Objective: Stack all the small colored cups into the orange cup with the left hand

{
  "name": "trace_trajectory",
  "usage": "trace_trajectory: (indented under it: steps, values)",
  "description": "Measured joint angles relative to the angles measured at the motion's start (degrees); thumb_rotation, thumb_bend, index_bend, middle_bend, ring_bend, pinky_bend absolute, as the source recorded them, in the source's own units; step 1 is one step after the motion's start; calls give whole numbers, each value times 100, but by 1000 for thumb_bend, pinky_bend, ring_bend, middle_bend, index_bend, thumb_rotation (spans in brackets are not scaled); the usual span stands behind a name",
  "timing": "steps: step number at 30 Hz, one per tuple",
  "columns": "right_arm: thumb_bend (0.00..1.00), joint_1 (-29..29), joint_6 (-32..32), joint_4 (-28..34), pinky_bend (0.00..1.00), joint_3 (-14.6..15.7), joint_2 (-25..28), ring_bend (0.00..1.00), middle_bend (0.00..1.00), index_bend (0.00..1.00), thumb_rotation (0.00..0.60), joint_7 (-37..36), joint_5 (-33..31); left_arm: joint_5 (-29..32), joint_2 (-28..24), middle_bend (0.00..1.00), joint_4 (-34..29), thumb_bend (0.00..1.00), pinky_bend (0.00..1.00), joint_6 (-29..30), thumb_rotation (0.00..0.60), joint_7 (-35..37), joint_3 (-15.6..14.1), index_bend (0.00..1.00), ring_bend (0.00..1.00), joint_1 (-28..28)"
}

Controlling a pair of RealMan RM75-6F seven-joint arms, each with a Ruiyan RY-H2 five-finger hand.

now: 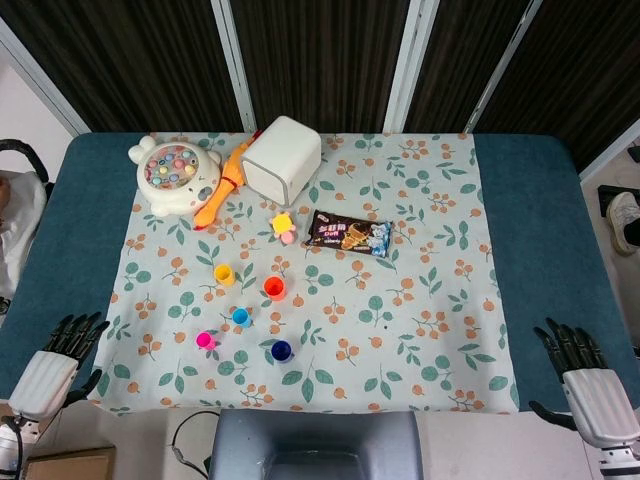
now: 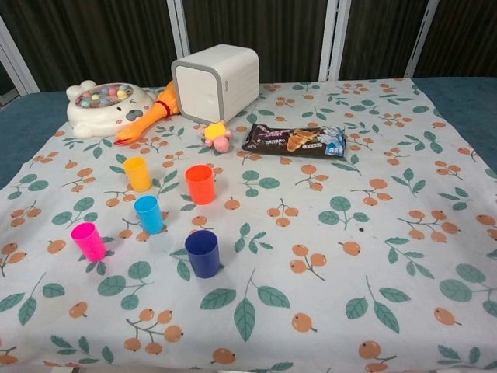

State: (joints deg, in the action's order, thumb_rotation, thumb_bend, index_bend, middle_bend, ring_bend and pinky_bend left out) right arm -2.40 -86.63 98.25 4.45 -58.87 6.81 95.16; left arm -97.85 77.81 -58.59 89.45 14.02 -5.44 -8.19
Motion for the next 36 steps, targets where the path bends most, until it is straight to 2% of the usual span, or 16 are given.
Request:
trace_trajectory:
  steps: [5,6,8,9,11,12,13,15,16,19,24,27,32,36]
  values:
    - [213,-7,-24,3,0,2,9,0,0,0,600,-22,9,-257,1,0,-36,387,74,19,600,117,-145,0,0,-54]
    - [213,-7,-13,5,0,0,10,0,0,0,600,-24,-3,-366,1,0,-63,387,118,27,600,172,-200,0,7,-84]
    - [212,-1,-8,11,0,-18,9,0,0,0,600,-38,-28,-552,1,55,-146,388,297,53,600,229,-280,0,106,-140]
    - [212,2,-2,10,0,-23,9,0,0,0,600,-35,-39,-694,3,130,-233,388,443,84,600,230,-325,0,218,-184]
    - [213,11,18,12,0,-31,7,0,0,0,600,-34,-60,-917,2,395,-427,387,793,120,600,211,-382,0,548,-263]
    - [213,14,22,14,0,-32,7,0,0,0,600,-39,-59,-1037,-3,488,-599,387,877,124,600,206,-409,0,651,-323]
    - [212,16,23,15,0,-30,9,0,0,0,600,-42,-50,-1092,-9,644,-752,386,970,112,600,212,-423,1,808,-370]
    - [212,17,16,19,0,-22,17,0,0,0,600,-66,-20,-1132,-24,818,-1187,386,1000,24,600,257,-437,32,955,-488]
    - [213,17,4,20,0,-17,26,0,0,0,600,-91,2,-1119,-30,882,-1403,386,1000,-40,600,277,-433,59,990,-539]
    - [213,23,3,16,0,-16,42,0,0,0,600,-137,8,-1008,-72,982,-2200,382,1000,-392,600,305,-411,102,1000,-735]
    - [212,33,13,11,0,-10,48,0,0,0,600,-160,23,-649,-179,1000,-3612,375,1000,-1385,600,126,-334,151,1000,-1137]
    - [212,35,11,12,0,-19,48,0,0,0,600,-167,8,-310,-125,1000,-4146,371,1000,-1941,600,-279,-201,168,1000,-1332]
    - [213,41,13,9,0,-20,57,0,0,0,600,-196,12,329,305,1000,-4276,363,1000,-2345,600,-1296,115,156,1000,-1507]
    - [213,32,-21,7,0,-28,79,0,0,0,600,-256,5,866,1023,1000,-4018,360,1000,-2478,600,-2236,442,167,1000,-1593]
